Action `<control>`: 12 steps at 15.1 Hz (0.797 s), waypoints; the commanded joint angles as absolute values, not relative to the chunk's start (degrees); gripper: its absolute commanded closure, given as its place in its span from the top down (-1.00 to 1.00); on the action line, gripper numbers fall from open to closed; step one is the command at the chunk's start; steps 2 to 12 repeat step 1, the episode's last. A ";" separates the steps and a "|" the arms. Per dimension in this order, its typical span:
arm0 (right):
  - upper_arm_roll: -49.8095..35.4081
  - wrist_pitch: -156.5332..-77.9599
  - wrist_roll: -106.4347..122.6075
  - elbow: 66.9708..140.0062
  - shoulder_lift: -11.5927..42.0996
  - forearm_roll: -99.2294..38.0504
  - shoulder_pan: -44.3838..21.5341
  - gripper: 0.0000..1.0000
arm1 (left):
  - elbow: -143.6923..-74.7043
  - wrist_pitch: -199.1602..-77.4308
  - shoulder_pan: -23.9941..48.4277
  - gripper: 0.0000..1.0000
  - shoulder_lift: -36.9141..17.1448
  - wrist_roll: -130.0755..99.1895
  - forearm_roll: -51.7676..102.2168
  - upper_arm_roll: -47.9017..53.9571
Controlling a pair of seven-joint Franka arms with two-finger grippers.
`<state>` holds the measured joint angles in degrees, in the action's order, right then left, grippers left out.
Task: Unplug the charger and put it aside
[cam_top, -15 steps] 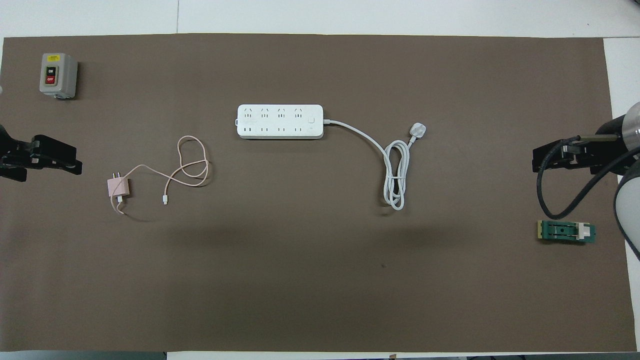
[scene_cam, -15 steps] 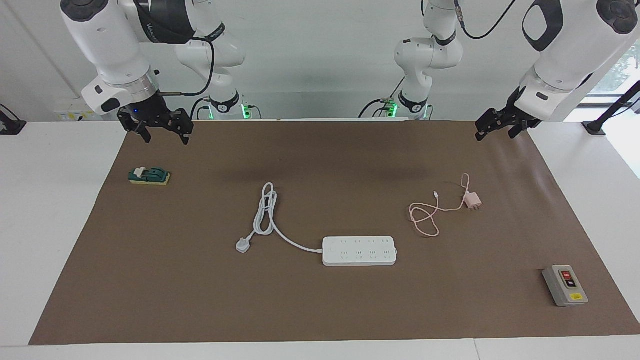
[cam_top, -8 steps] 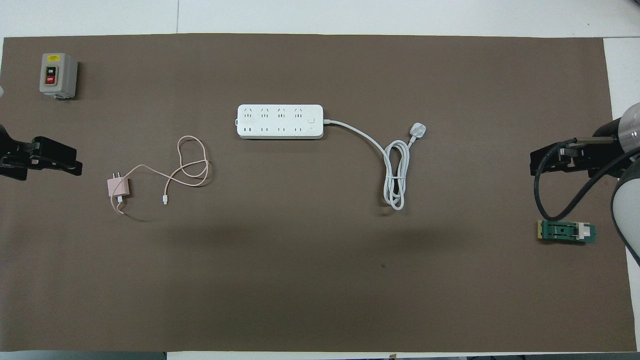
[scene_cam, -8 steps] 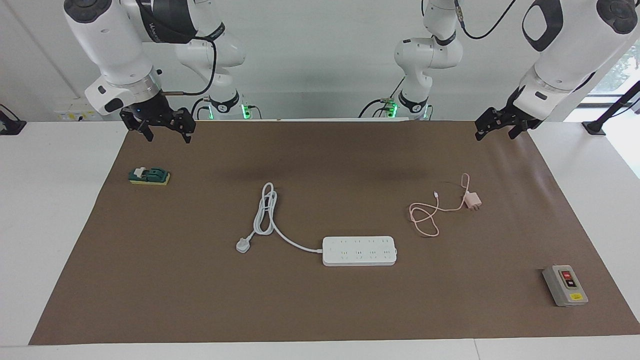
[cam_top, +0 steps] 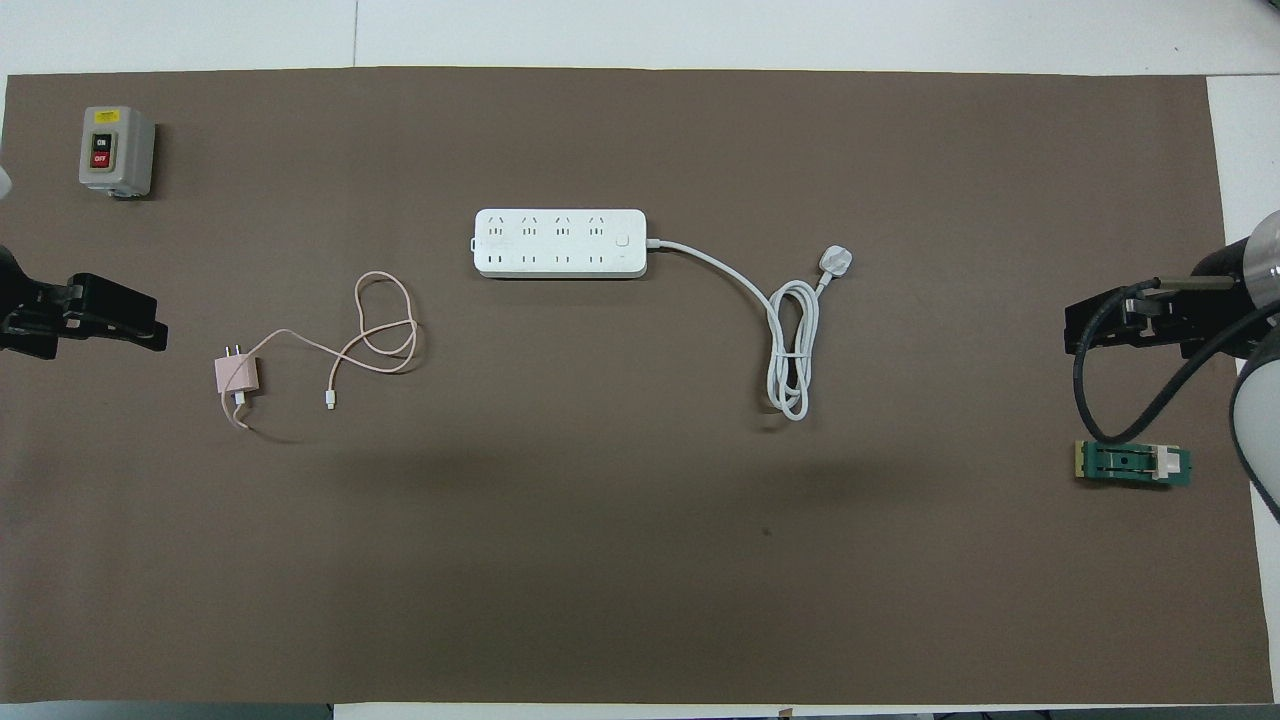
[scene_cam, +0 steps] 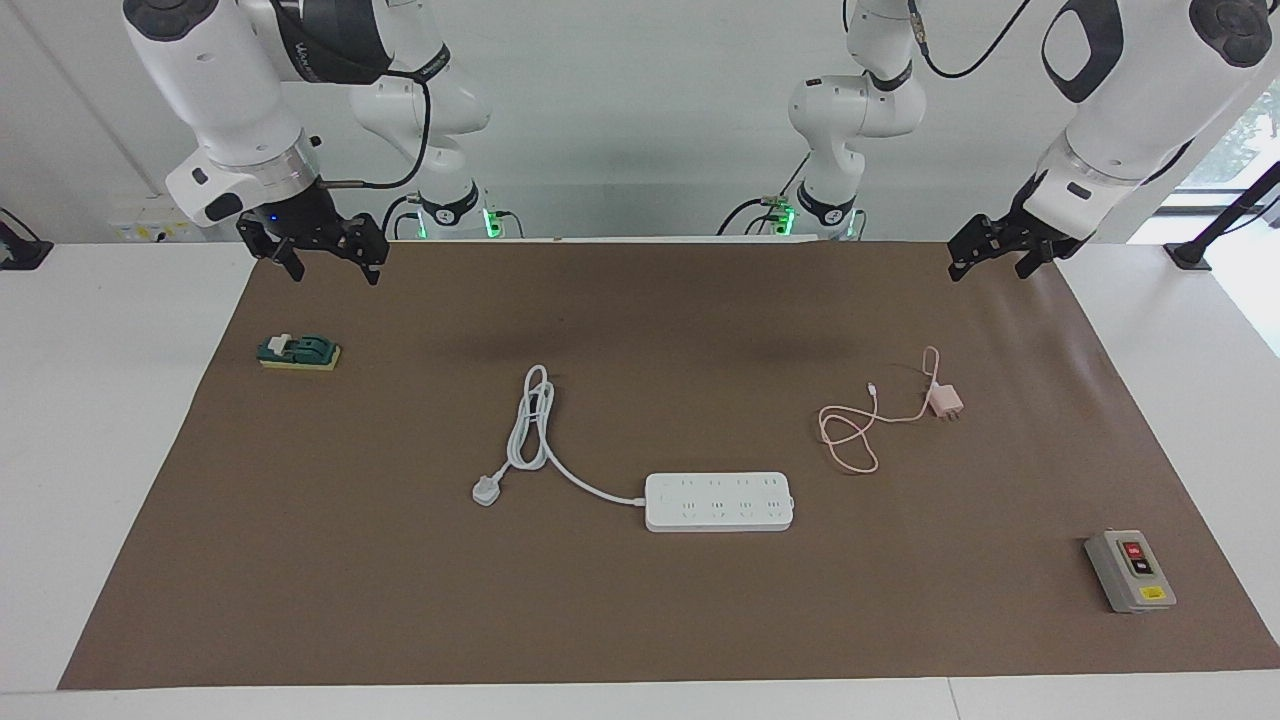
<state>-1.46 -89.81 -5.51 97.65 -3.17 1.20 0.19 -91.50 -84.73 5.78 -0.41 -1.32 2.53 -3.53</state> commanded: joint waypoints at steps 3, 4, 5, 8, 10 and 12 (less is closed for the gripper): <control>-1.76 -89.12 -6.59 98.53 -4.22 0.35 0.62 1.00 | -92.46 -85.52 6.77 1.00 0.79 -0.70 1.76 -4.04; -1.76 -89.12 -6.59 98.53 -4.22 0.35 0.62 1.00 | -92.46 -85.52 6.77 1.00 0.79 -0.70 1.76 -4.04; -1.76 -89.12 -6.59 98.53 -4.22 0.35 0.62 1.00 | -92.46 -85.52 6.77 1.00 0.79 -0.70 1.76 -4.04; -1.76 -89.12 -6.59 98.53 -4.22 0.35 0.62 1.00 | -92.46 -85.52 6.77 1.00 0.79 -0.70 1.76 -4.04; -1.76 -89.12 -6.59 98.53 -4.22 0.35 0.62 1.00 | -92.46 -85.52 6.77 1.00 0.79 -0.70 1.76 -4.04; -1.76 -89.12 -6.59 98.53 -4.22 0.35 0.62 1.00 | -92.46 -85.52 6.77 1.00 0.79 -0.70 1.76 -4.04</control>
